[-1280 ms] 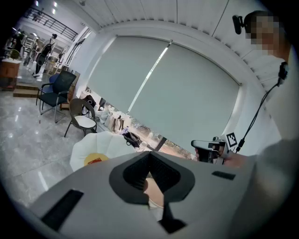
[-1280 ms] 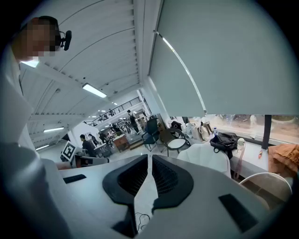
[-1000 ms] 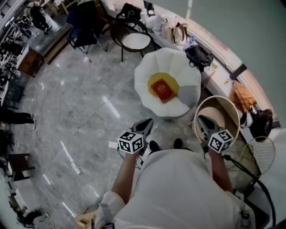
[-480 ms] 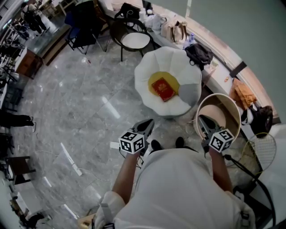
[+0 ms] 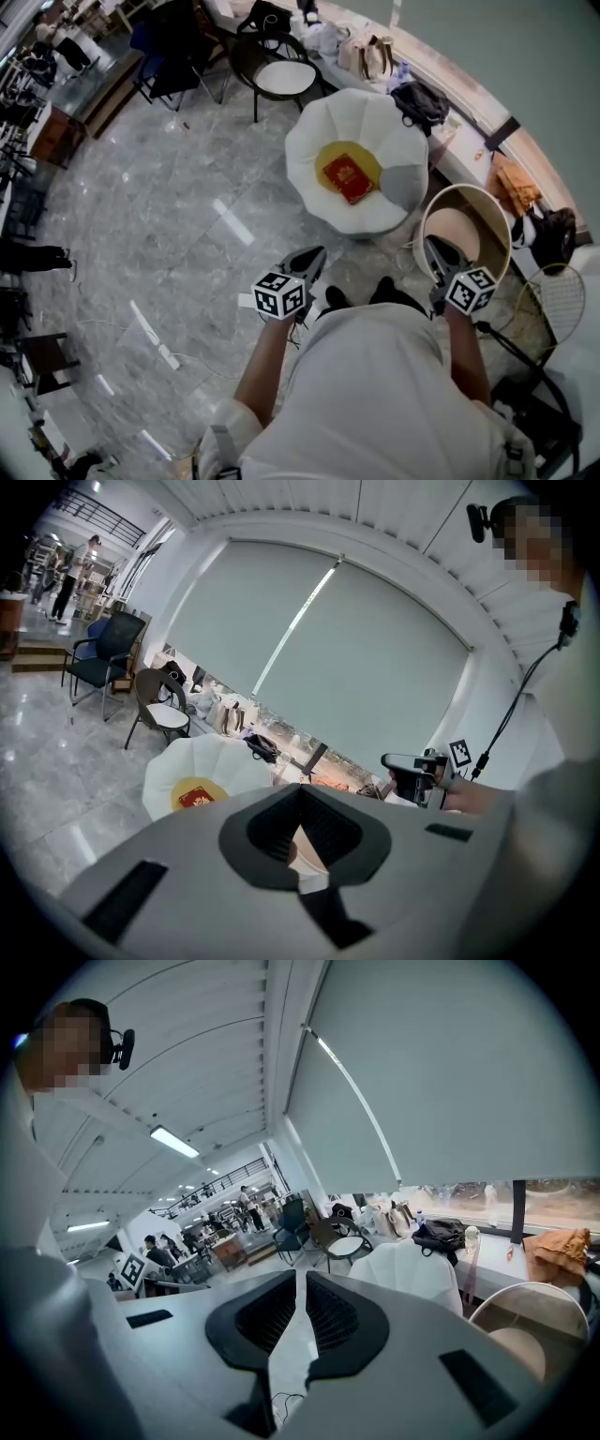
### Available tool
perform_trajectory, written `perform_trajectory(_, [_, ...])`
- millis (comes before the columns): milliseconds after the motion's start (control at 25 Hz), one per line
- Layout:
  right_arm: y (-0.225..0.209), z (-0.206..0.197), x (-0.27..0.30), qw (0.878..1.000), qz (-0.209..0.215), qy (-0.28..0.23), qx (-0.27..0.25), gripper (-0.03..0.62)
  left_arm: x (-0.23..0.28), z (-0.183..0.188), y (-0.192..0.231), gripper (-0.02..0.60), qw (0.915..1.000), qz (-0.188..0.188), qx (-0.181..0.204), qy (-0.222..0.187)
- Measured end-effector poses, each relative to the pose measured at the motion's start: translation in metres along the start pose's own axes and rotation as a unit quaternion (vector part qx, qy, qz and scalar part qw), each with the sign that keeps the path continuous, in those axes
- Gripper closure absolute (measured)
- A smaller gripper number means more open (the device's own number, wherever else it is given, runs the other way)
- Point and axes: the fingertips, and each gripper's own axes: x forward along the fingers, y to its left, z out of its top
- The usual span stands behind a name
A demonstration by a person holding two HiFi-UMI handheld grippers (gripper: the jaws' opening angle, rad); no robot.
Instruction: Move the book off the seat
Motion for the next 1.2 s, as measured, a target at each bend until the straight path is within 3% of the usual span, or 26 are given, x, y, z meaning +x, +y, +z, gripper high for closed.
perform_trajectory(360, [-0.002, -0.006, 0.008, 1.0, -0.003, 0.011, 0.003, 0.537, 0.0, -0.005, 0.014, 0.58, 0.9999, 0.005, -0.012, 0.0])
perform_trajectory(760, [-0.025, 0.013, 0.061, 0.999, 0.027, 0.047, -0.006, 0.537, 0.027, 0.016, 0.033, 0.58, 0.999, 0.03, -0.034, -0.005])
perform_trajectory(1200, [-0.087, 0.049, 0.125, 0.994, 0.062, 0.084, -0.017, 0.537, 0.087, 0.053, 0.057, 0.58, 0.9972, 0.064, -0.04, -0.006])
